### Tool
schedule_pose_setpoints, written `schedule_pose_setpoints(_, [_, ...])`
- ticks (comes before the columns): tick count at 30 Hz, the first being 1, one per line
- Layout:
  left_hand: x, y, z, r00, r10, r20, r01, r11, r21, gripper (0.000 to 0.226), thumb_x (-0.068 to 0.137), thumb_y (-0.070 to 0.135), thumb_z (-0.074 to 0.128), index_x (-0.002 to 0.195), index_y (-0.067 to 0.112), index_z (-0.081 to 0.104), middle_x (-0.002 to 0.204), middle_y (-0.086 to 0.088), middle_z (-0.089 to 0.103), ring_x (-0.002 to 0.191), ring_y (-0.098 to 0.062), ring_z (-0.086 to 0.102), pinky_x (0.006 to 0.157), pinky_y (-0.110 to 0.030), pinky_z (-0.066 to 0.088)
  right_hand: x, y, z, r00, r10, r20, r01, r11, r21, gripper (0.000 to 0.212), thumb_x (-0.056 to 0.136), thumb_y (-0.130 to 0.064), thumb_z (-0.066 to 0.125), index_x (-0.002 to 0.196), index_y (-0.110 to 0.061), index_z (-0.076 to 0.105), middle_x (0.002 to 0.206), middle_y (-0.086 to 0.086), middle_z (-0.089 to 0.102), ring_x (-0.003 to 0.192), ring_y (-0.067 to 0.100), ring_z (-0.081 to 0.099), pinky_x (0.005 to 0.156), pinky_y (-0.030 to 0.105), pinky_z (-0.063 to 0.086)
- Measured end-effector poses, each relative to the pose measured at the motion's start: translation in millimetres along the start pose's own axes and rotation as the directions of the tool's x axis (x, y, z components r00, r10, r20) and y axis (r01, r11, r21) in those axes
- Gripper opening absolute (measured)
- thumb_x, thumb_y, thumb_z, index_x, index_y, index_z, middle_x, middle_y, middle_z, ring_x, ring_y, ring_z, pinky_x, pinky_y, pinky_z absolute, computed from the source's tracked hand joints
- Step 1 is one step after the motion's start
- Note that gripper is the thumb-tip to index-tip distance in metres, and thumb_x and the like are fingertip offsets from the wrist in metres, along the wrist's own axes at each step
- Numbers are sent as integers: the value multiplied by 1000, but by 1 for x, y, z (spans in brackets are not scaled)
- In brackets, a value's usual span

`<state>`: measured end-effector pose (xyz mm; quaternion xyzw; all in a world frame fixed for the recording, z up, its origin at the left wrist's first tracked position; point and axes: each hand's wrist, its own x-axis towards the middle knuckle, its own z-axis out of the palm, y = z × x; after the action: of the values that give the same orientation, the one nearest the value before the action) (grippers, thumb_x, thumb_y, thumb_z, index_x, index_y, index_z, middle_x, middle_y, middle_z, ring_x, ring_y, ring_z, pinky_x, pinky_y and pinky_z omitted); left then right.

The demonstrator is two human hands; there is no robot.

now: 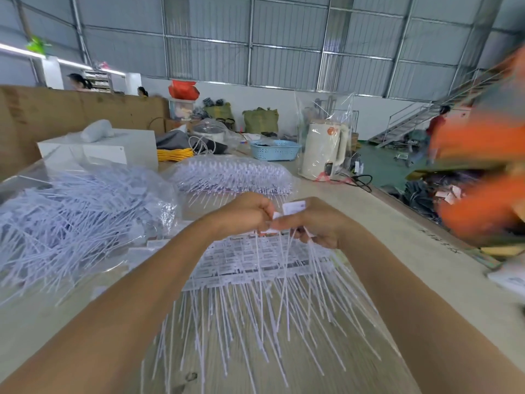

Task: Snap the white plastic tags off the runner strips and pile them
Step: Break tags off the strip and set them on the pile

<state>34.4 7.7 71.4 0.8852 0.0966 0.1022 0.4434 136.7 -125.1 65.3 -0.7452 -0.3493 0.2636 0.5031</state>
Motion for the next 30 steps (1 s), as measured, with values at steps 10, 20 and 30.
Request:
schedule_pose_setpoints(10, [0, -21, -9, 979, -159, -124, 110, 936, -333, 16, 87, 6, 63, 103, 3, 62, 96, -9, 66, 88, -20, 63, 67, -23, 54, 6, 7, 5, 989, -72, -132, 97, 976, 194, 16, 68, 8, 76, 68, -3, 65, 55, 7, 60, 41, 12, 50, 37, 18, 36])
schedule_pose_setpoints(20, [3, -29, 0, 987, -136, -85, 94, 922, -376, 19, 87, 15, 66, 71, 7, 62, 53, -2, 63, 45, -7, 59, 44, -16, 47, 4, 9, 5, 965, -240, -108, 240, 971, -22, 15, 69, -4, 81, 65, -7, 67, 55, 5, 52, 47, 16, 41, 44, 23, 33])
schedule_pose_setpoints(30, [2, -21, -4, 922, -321, 216, 382, 665, -642, 20, 97, 12, 48, 78, 12, 51, 44, 5, 41, 31, -2, 29, 32, -11, 24, 8, 14, 18, 837, -514, -190, 387, 800, -459, 31, 72, -16, 81, 74, 7, 62, 63, 9, 51, 51, 12, 38, 45, 16, 28])
